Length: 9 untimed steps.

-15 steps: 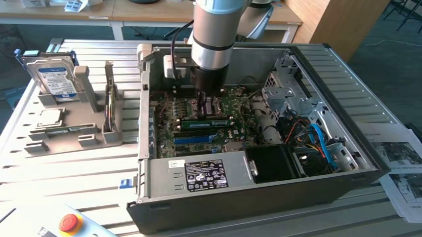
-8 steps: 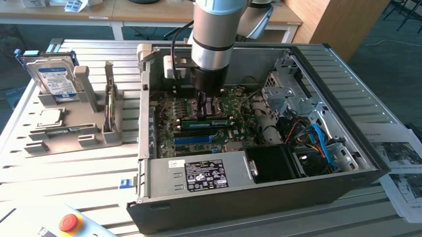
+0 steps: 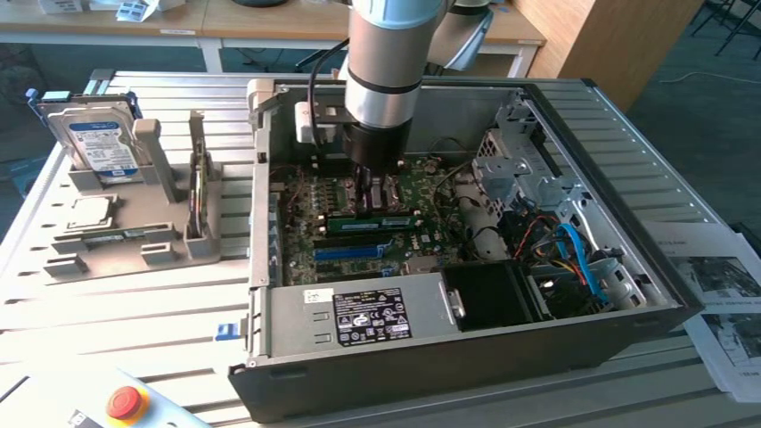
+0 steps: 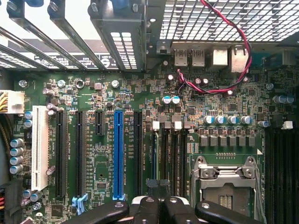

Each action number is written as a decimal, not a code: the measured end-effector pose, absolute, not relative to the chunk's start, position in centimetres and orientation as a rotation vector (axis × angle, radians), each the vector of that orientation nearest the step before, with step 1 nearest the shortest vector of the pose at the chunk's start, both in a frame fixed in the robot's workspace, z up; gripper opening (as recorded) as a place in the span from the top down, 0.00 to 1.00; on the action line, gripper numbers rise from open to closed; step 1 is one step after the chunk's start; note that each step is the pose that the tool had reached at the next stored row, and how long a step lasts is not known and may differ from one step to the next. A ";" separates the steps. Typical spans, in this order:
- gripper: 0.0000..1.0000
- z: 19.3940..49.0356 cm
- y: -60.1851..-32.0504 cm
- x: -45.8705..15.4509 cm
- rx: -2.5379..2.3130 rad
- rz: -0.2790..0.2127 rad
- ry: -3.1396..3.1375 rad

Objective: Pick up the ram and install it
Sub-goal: 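Press down the ram until it locks into place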

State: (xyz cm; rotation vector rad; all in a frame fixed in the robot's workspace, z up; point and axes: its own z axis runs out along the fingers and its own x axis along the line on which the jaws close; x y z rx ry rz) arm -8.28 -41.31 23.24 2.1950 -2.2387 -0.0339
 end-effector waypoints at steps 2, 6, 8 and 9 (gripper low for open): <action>0.90 23.2 -41.3 -8.3 2.195 -0.034 -2.239; 0.90 23.1 -41.3 -8.3 2.195 -0.034 -2.239; 0.90 23.1 -41.3 -8.3 2.195 -0.034 -2.239; 0.90 23.0 -41.3 -8.3 2.195 -0.034 -2.239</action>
